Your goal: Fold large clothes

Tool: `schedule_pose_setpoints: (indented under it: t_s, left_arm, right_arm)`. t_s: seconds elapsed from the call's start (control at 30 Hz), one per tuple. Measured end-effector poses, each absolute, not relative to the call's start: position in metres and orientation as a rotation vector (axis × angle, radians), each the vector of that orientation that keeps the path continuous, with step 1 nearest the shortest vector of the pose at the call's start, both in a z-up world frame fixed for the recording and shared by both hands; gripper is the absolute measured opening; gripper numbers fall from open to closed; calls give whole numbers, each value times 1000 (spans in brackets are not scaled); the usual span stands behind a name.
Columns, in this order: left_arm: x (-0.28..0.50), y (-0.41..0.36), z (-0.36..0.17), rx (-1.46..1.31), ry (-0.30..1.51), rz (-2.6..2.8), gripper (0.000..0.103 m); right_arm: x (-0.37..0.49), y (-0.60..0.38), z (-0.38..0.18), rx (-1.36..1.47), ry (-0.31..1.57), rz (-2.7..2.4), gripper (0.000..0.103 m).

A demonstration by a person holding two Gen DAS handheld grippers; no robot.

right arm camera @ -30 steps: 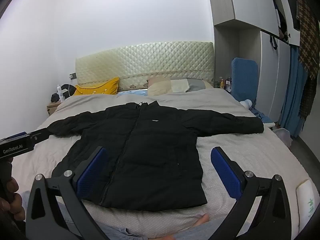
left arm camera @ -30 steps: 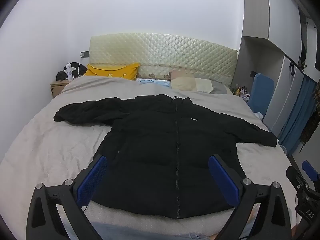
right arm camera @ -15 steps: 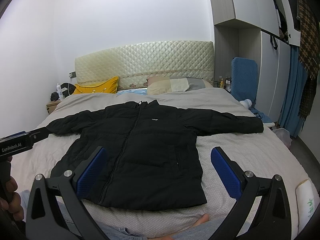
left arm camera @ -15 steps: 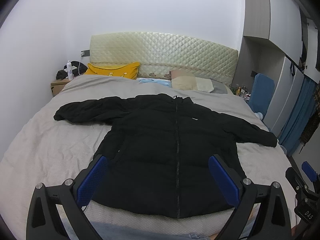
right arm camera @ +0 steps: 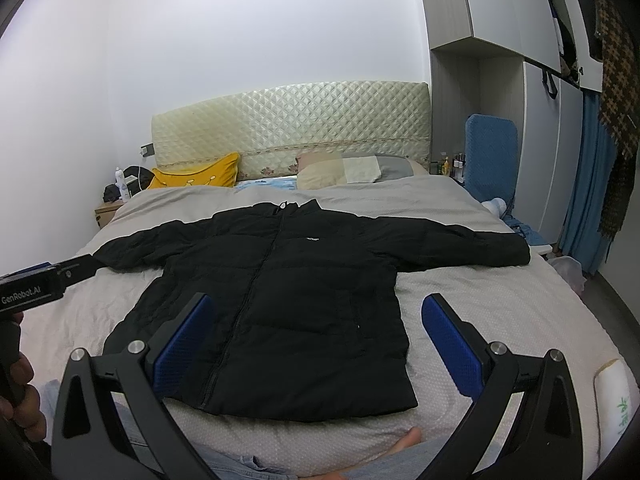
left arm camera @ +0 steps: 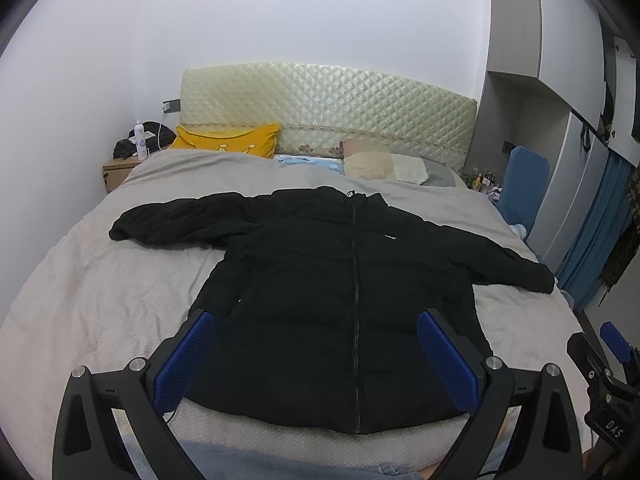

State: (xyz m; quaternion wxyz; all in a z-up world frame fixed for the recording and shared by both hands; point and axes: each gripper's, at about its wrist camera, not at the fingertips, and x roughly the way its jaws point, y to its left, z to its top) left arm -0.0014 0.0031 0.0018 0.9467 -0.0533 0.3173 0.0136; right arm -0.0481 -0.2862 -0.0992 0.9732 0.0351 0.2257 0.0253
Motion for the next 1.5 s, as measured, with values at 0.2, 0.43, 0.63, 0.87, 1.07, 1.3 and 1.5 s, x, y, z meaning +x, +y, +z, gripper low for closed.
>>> schedule_pose_setpoints:
  t_s: [0.2, 0.43, 0.63, 0.87, 1.07, 1.3, 1.5]
  left_arm:
    - [-4, 2, 1, -111, 647, 9, 102]
    - [-2, 3, 2, -116, 655, 4, 102]
    - [-1, 2, 1, -118, 648, -8, 102]
    - [0, -2, -5, -110, 657, -19, 102]
    - [5, -1, -8, -121, 668, -38, 102]
    - [24, -10, -6, -122, 664, -48, 102]
    - [58, -12, -10, -125, 695, -115, 102]
  right_arm:
    - [-46, -286, -100, 73, 461, 45, 103]
    - [-48, -283, -103, 70, 456, 49, 103]
    - [-48, -283, -105, 73, 466, 51, 103]
    - [-44, -284, -102, 75, 469, 54, 103]
    - [-40, -288, -101, 90, 471, 86, 103]
    - [-29, -310, -87, 112, 447, 63, 103]
    - [-4, -329, -78, 90, 444, 51, 103]
